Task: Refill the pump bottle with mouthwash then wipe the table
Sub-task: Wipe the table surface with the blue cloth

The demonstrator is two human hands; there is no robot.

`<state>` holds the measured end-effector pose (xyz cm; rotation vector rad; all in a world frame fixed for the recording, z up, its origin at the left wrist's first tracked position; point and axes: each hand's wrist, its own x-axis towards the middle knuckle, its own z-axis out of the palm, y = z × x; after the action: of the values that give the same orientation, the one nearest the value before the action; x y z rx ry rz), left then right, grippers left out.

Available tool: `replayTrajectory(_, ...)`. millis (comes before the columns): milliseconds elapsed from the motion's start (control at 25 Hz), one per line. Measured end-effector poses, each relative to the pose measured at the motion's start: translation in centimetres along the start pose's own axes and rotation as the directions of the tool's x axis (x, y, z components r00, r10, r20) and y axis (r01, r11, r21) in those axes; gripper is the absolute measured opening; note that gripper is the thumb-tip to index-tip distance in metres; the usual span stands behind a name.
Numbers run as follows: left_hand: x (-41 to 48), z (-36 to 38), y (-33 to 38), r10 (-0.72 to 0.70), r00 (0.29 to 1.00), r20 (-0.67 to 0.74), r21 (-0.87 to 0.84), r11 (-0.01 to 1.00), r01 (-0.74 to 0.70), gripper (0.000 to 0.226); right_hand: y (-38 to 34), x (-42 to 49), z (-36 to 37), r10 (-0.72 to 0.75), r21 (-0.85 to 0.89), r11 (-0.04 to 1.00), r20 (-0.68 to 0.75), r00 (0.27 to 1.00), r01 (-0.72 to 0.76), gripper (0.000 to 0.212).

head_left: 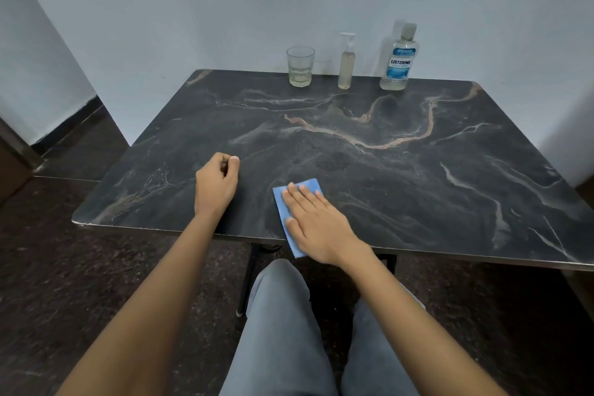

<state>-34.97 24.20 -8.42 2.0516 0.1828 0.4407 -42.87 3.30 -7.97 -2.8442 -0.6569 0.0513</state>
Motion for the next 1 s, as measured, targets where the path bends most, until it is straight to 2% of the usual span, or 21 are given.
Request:
replayTrajectory(80,0.2,0.1,-0.1,-0.001,1.000,0.008,0.003,1.000,0.001,0.024,2.3,-1.3,-1.1,-0.080,-0.040,0.996,0.048,0.996,0.082,0.055)
replayTrajectory(120,0.2,0.1,-0.2,0.000,1.000,0.010,0.008,1.000,0.000,0.024,3.7,-1.3,-1.6,-0.061,-0.043,0.997,0.071,0.996,0.065,0.054)
replayTrajectory(240,0.3,0.2,-0.2,0.002,1.000,0.005,0.033,0.999,-0.002,0.024,6.3,0.7,-2.4,0.112,-0.037,0.993,0.102,0.988,-0.109,0.054)
replayTrajectory(320,0.3,0.2,0.1,0.012,1.000,0.016,0.103,0.995,-0.013,0.023,5.1,2.5,-1.7,0.144,-0.063,0.988,0.097,0.985,-0.139,0.055)
replayTrajectory(480,0.2,0.3,-0.1,0.061,0.997,0.036,0.149,0.987,-0.066,0.021,2.1,1.6,-0.8,-0.027,-0.035,0.999,0.064,0.998,0.029,0.055)
replayTrajectory(600,0.3,0.3,-0.5,0.068,0.997,0.039,0.131,0.989,-0.073,0.020,3.7,-1.0,-1.5,-0.065,-0.023,0.998,0.053,0.996,0.066,0.059)
replayTrajectory(720,0.4,0.4,-0.6,0.076,0.997,0.033,0.119,0.990,-0.080,0.019,8.3,-2.3,-2.3,0.079,-0.051,0.996,0.007,0.997,-0.078,0.072)
replayTrajectory(880,0.7,0.6,-0.6,0.079,0.996,0.029,0.119,0.990,-0.082,0.019,14.8,-0.1,-4.2,0.363,-0.017,0.932,0.004,0.932,-0.363,0.055)
replayTrajectory(1000,0.7,0.7,-0.4,0.082,0.996,0.033,0.156,0.984,-0.086,0.020,15.6,4.4,-4.6,0.434,-0.034,0.901,0.022,0.901,-0.433,0.056)
